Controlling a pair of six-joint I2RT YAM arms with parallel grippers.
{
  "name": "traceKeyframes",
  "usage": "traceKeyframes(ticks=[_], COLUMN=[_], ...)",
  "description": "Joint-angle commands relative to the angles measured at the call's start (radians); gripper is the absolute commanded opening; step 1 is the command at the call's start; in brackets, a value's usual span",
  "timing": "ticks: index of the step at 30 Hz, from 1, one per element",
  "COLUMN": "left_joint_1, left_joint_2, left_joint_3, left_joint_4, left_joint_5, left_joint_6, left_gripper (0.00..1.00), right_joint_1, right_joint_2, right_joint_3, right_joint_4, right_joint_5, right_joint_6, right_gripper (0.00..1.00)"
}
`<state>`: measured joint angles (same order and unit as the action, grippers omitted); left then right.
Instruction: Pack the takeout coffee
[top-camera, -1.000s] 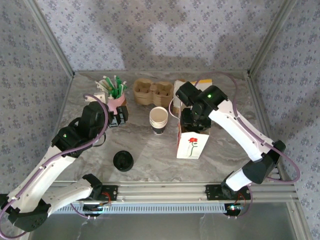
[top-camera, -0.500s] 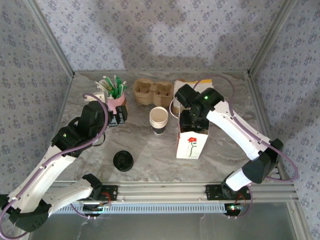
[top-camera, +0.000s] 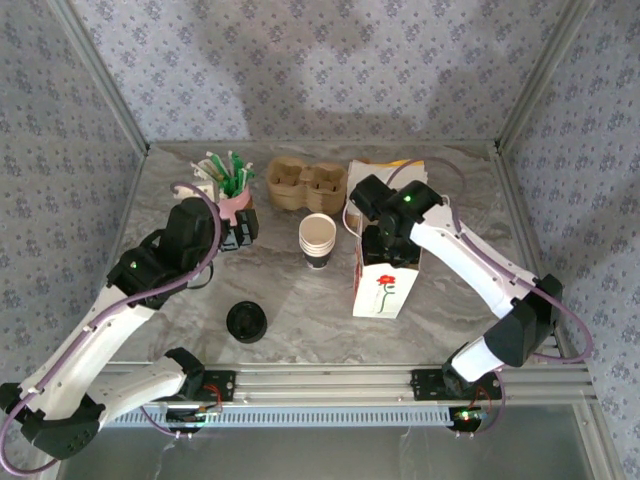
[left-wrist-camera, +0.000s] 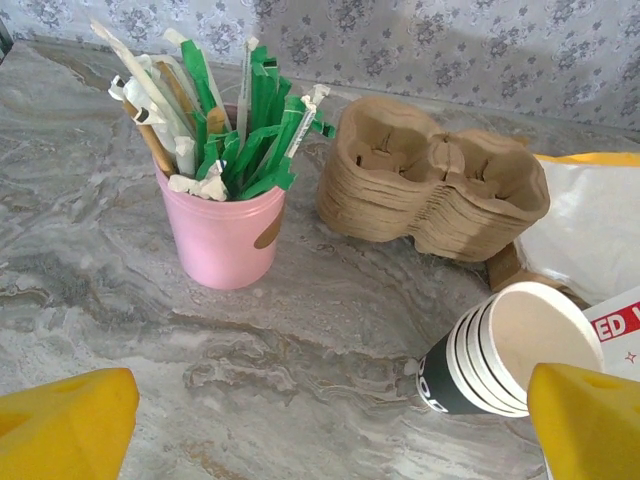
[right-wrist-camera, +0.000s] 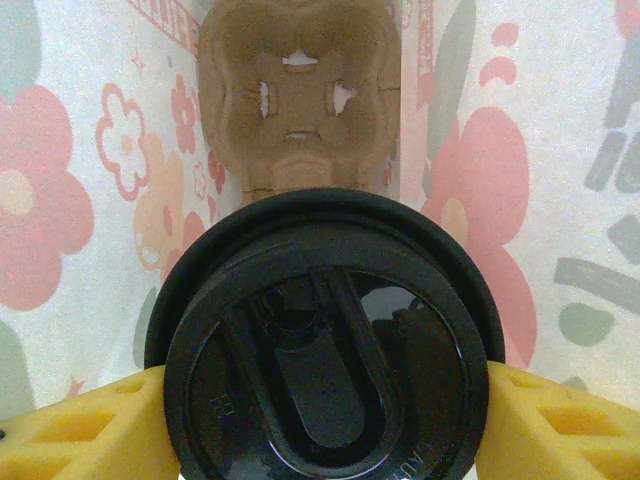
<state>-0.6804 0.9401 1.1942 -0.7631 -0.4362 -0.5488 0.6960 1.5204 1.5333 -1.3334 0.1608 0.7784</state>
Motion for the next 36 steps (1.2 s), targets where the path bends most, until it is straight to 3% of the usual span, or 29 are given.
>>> traceKeyframes(ticks=[1,20,36], left_joint_1=[0.007,0.007,0.007], left_joint_2=[0.004,0.042,0.051], left_joint_3=[0.035,0.065,0.071], left_joint_4=[-0.008,-0.014,-0.015], left_joint_5=[0.002,0.094,0.102], left_joint_6=[0.02,0.084,0.087], left_gripper=[1.0,1.0,1.0], right_joint_1=[-0.009,-0.025,-0.029], right_joint_2=[0.0,-0.008,-0.008], right_joint_3=[-0.021,-0.059,-0.062], right_joint_4=[0.008,0.051,0.058], right_joint_5=[-0.006,-0.014,-0.017], right_joint_6=[0.01,-0.007,-0.01], right_gripper=[0.68,0.68,0.68])
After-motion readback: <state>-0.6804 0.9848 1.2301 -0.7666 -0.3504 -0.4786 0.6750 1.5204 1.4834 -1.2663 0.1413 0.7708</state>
